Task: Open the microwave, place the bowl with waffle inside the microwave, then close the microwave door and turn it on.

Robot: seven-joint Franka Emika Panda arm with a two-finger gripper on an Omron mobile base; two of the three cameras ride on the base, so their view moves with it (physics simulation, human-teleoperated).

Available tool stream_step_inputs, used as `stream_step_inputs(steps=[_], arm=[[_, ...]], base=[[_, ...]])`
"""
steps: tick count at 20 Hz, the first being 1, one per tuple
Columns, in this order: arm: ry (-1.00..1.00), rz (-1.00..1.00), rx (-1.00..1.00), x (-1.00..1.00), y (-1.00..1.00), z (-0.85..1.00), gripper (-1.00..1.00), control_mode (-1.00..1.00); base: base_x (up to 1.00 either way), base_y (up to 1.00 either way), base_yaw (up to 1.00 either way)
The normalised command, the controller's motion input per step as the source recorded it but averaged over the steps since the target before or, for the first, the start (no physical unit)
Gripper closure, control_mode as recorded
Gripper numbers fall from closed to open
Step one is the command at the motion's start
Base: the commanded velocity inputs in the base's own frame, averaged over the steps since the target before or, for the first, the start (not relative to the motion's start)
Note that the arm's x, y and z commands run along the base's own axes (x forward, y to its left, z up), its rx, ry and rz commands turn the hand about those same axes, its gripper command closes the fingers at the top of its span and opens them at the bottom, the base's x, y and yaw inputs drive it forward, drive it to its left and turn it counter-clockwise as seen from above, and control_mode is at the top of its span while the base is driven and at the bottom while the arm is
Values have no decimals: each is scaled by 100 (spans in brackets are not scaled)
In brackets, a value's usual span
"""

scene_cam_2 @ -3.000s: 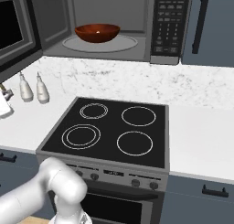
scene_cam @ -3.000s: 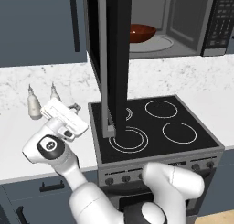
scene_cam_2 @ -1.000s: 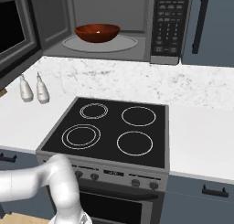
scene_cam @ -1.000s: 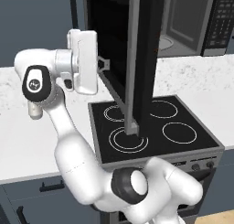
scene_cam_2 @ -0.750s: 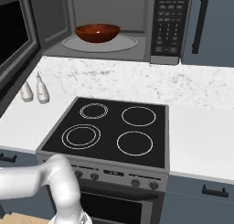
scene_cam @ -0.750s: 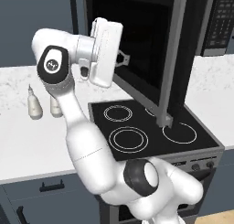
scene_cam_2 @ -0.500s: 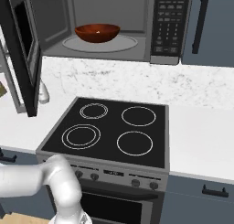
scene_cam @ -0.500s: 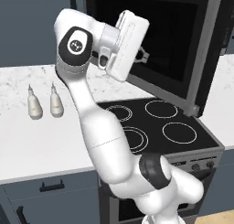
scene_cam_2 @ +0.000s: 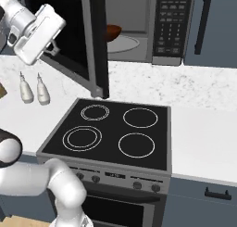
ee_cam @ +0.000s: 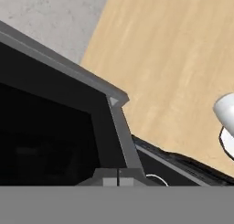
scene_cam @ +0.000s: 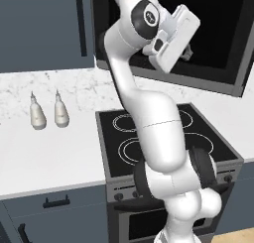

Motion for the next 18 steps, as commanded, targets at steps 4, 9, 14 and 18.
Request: stream_step_inputs(steps=[4, 9, 14, 18], arm=[[0, 45, 4, 100, -77, -48, 100, -100], [0, 55, 0, 100, -44, -53, 100, -100], [0, 56, 1, 100, -37, -26, 100, -100], [0, 53, 3, 100, -41, -5, 100, -100]], base=[[0, 0, 0], [0, 0, 0], [0, 0, 0], [0, 0, 0]])
